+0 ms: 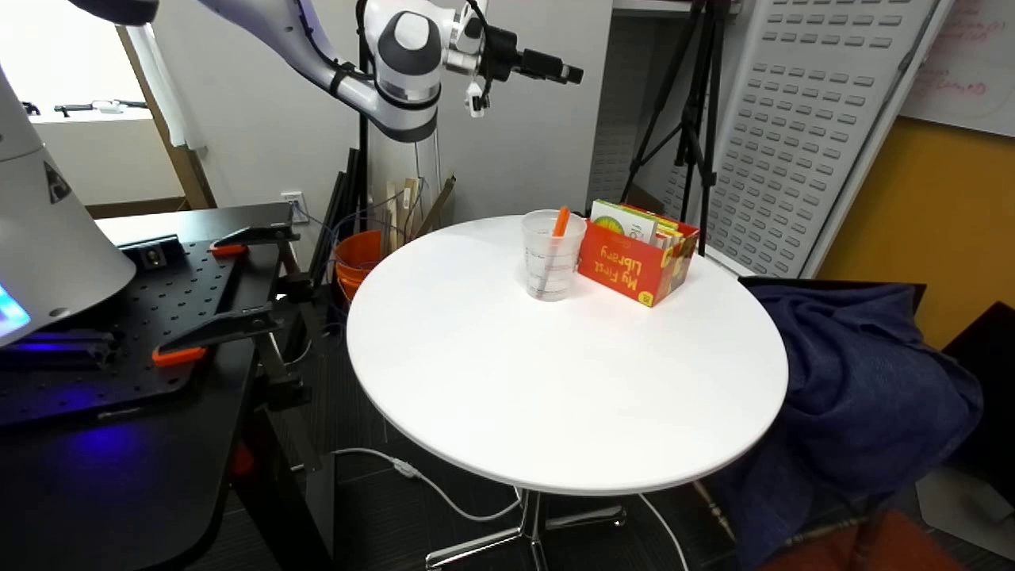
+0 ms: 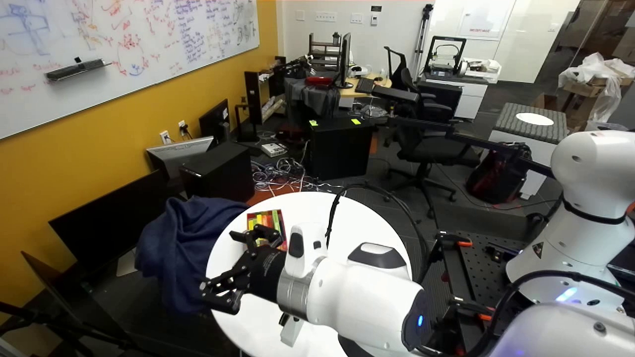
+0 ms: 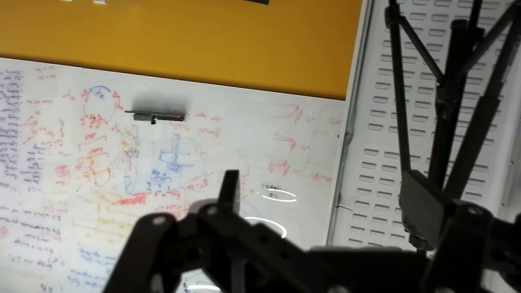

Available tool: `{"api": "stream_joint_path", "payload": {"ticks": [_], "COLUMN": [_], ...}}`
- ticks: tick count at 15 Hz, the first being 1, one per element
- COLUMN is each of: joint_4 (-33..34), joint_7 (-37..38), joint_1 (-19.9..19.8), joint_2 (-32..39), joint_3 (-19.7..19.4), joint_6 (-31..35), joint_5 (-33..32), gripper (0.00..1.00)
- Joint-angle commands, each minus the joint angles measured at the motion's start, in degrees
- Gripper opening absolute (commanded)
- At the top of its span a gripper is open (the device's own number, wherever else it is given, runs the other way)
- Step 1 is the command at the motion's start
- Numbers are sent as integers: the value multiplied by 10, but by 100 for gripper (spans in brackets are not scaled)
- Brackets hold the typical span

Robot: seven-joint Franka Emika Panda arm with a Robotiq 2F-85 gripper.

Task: Pick up the pen and put it in the cup

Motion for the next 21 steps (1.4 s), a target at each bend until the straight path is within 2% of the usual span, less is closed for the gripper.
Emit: {"api": "stream_joint_path", "payload": {"ticks": [1,6,7,9,10,12,16,21], "joint_4": [73,211,235,245,244,244,267,326], "joint_7": [53,88,97,101,21,-10,-92,-197], "joint_1": [-17,-64,-79,-109,-130,-166,-247,-363], "joint_2": [0,0,0,-33,-66,-84,-101,-124], "joint_3": [-24,-27,-20,19,65,105,164,231], "joint_6": [0,0,0,-2,4,1,-2,-2], "joint_5": [-48,-82,-93,-139,-102,-105,-97,-103], "gripper": [100,100,100,100,100,100,100,100]}}
